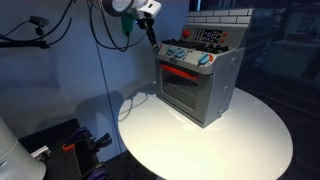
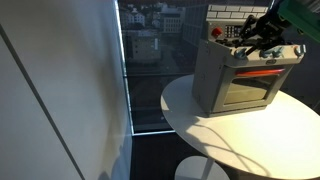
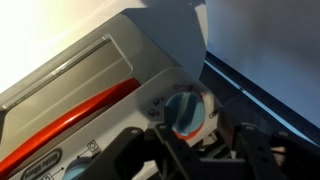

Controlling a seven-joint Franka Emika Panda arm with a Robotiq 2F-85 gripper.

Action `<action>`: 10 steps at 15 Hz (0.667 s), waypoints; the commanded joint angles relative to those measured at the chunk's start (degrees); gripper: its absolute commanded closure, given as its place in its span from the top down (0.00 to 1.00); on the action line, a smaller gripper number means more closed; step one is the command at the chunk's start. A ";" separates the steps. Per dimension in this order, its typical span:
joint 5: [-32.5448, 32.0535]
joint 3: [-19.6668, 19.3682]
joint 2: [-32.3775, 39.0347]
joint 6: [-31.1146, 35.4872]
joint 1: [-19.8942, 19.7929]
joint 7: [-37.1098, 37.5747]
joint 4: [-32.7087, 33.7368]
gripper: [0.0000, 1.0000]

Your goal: Turn the first and third knob from the left in a clockwise direction

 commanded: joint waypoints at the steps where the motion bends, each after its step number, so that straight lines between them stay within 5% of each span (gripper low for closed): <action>1: 2.24 -0.75 -0.35 0.35 0.56 0.01 0.10 0.41; 5: 3.21 -0.95 -0.55 0.42 0.54 -0.02 -0.14 0.34; 9: 4.02 -1.18 -0.92 0.34 0.54 -0.10 -0.46 0.10; 10: 4.14 -1.25 -0.97 0.35 0.54 -0.14 -0.52 0.12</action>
